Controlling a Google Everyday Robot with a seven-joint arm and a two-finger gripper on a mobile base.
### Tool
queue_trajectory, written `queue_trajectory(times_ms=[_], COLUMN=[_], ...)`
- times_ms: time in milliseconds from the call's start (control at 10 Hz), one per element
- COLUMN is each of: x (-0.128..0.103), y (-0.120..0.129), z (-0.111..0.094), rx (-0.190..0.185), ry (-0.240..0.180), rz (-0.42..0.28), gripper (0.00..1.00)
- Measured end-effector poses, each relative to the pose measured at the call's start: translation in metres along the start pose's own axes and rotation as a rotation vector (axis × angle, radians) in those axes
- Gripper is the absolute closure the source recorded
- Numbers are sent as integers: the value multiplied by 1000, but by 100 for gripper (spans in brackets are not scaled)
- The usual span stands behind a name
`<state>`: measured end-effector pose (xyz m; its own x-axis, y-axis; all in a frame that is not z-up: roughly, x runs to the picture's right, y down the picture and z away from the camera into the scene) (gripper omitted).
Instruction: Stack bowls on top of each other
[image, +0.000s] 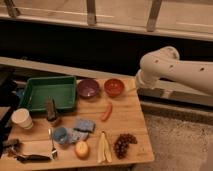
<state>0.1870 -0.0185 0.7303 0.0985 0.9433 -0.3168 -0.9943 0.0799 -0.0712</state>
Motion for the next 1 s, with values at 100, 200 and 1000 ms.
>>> queue_trajectory(times_ms=[100,200,1000], x=[-19,-34,-58], y=[2,8,11], z=[8,17,44], rx=[-2,-2,-9], ry=[-10,-10,9], rz=[-6,-14,-11], gripper=[20,20,20])
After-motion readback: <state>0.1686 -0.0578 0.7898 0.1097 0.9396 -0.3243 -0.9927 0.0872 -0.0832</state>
